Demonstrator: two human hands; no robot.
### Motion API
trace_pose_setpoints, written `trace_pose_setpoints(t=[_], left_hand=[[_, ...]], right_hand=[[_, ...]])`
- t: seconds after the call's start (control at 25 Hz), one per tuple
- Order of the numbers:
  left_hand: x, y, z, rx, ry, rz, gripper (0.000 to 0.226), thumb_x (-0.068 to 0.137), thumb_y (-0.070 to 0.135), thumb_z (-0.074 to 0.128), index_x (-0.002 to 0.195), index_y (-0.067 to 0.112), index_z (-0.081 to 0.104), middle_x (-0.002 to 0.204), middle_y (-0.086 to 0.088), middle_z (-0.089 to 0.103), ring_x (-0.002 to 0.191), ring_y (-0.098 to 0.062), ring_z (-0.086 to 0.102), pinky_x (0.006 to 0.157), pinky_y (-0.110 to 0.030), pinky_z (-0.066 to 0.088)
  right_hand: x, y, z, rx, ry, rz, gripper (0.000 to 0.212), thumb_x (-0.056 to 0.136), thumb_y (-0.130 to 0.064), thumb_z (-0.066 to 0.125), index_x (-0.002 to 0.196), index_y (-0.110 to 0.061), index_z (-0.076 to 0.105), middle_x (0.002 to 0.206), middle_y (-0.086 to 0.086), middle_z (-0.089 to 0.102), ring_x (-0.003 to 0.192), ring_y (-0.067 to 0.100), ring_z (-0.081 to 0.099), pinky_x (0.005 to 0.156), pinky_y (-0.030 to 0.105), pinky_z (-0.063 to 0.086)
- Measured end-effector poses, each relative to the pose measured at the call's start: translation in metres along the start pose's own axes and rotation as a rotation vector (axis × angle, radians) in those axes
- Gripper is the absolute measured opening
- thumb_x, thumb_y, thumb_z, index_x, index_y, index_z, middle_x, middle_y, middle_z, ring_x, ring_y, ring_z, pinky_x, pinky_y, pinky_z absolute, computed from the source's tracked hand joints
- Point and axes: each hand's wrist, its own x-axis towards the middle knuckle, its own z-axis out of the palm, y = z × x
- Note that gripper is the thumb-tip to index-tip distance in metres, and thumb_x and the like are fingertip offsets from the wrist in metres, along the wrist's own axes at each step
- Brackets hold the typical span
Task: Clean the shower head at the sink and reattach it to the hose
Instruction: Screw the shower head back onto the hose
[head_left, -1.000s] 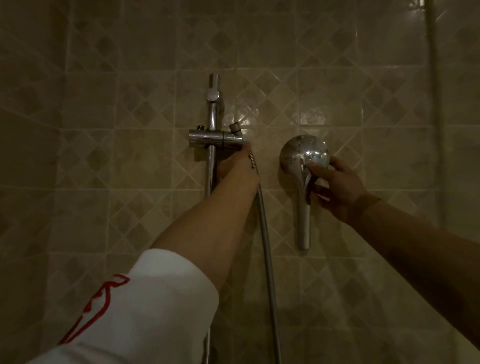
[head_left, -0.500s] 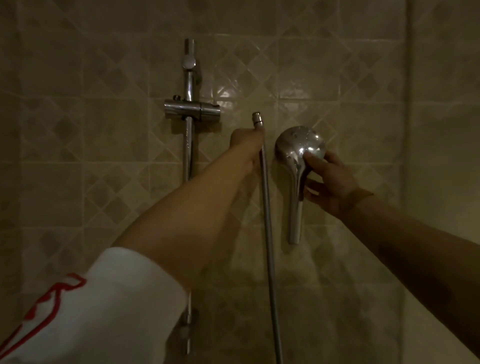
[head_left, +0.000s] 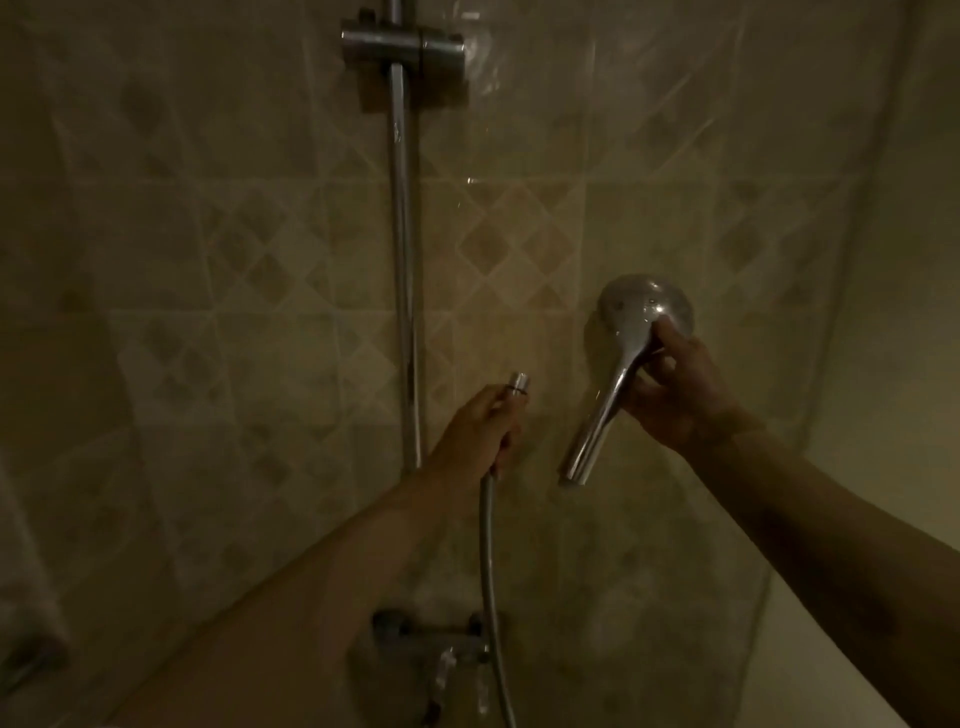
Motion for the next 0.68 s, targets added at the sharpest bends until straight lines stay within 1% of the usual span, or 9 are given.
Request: trace_pose_setpoints(t=[0.08, 0.16, 0.2, 0.28, 0.32, 0.4, 0.48, 0.6, 0.68], left_hand=[[-0.03, -0.035, -0.007, 0.019, -0.051, -0.092, 0.014, 0.099, 0.025, 0.044, 0.092, 0.022, 0.056, 0.064, -0.002, 0.041, 0.043, -0.007, 0.034, 0.04, -0.02, 0.029], [-0.058, -0.062, -0.014, 0.027, -0.073, -0.189, 0.017, 0.099, 0.026, 0.045, 0.086, 0.024, 0.056, 0.064, -0.003, 0.04, 0.042, -0.007, 0.033, 0.042, -0.024, 0.027], [-0.072, -0.072, -0.018, 0.036, -0.077, -0.231, 0.018, 0.099, 0.026, 0.045, 0.086, 0.021, 0.057, 0.063, -0.003, 0.039, 0.042, -0.008, 0.033, 0.043, -0.025, 0.027], [-0.098, -0.092, -0.026, 0.091, -0.098, -0.281, 0.022, 0.099, 0.026, 0.045, 0.098, 0.01, 0.06, 0.061, 0.0, 0.04, 0.042, -0.007, 0.033, 0.044, -0.025, 0.028], [-0.11, -0.101, -0.029, 0.123, -0.124, -0.283, 0.026, 0.099, 0.027, 0.045, 0.104, 0.007, 0.06, 0.059, 0.003, 0.04, 0.044, -0.007, 0.033, 0.046, -0.025, 0.028], [-0.133, -0.12, -0.036, 0.156, -0.162, -0.262, 0.027, 0.099, 0.026, 0.045, 0.111, 0.008, 0.061, 0.053, 0.01, 0.041, 0.044, -0.004, 0.033, 0.047, -0.022, 0.027], [-0.151, -0.137, -0.043, 0.174, -0.188, -0.239, 0.024, 0.099, 0.024, 0.045, 0.11, 0.011, 0.063, 0.048, 0.012, 0.041, 0.044, 0.0, 0.033, 0.046, -0.018, 0.028], [-0.173, -0.152, -0.053, 0.218, -0.187, -0.224, 0.02, 0.098, 0.022, 0.047, 0.106, 0.021, 0.065, 0.051, 0.014, 0.041, 0.047, 0.002, 0.033, 0.047, -0.014, 0.027], [-0.186, -0.159, -0.059, 0.26, -0.218, -0.22, 0.02, 0.097, 0.022, 0.048, 0.106, 0.024, 0.066, 0.054, 0.016, 0.044, 0.052, 0.003, 0.036, 0.05, -0.013, 0.028]], right_hand=[[-0.015, 0.024, -0.017, 0.081, 0.038, 0.067, 0.034, 0.093, -0.029, 0.061, 0.12, -0.01, 0.055, 0.119, 0.01, 0.054, 0.113, 0.031, 0.059, 0.095, 0.05, 0.052], [-0.031, 0.046, -0.033, 0.147, 0.083, 0.112, 0.017, 0.093, -0.026, 0.059, 0.1, -0.01, 0.057, 0.111, 0.01, 0.053, 0.11, 0.029, 0.058, 0.089, 0.048, 0.056], [-0.039, 0.056, -0.04, 0.17, 0.107, 0.127, 0.013, 0.092, -0.024, 0.059, 0.092, -0.011, 0.057, 0.107, 0.009, 0.054, 0.106, 0.028, 0.06, 0.084, 0.047, 0.057], [-0.055, 0.075, -0.053, 0.205, 0.149, 0.155, 0.012, 0.091, -0.021, 0.058, 0.083, -0.012, 0.056, 0.099, 0.009, 0.059, 0.098, 0.029, 0.063, 0.078, 0.047, 0.059], [-0.063, 0.083, -0.059, 0.226, 0.173, 0.169, 0.011, 0.091, -0.019, 0.058, 0.083, -0.012, 0.056, 0.096, 0.009, 0.06, 0.097, 0.03, 0.063, 0.078, 0.048, 0.059], [-0.08, 0.1, -0.07, 0.276, 0.226, 0.2, 0.008, 0.089, -0.016, 0.059, 0.091, -0.009, 0.056, 0.098, 0.01, 0.06, 0.102, 0.032, 0.062, 0.085, 0.049, 0.057], [-0.097, 0.119, -0.084, 0.309, 0.257, 0.231, 0.011, 0.088, -0.015, 0.06, 0.096, -0.007, 0.056, 0.103, 0.01, 0.059, 0.11, 0.033, 0.06, 0.092, 0.05, 0.054], [-0.118, 0.148, -0.102, 0.33, 0.271, 0.295, 0.012, 0.086, -0.014, 0.063, 0.095, -0.009, 0.057, 0.112, 0.01, 0.06, 0.113, 0.033, 0.061, 0.088, 0.052, 0.055], [-0.129, 0.165, -0.111, 0.355, 0.295, 0.33, 0.017, 0.086, -0.014, 0.064, 0.1, -0.009, 0.056, 0.116, 0.011, 0.06, 0.113, 0.033, 0.061, 0.087, 0.052, 0.056]])
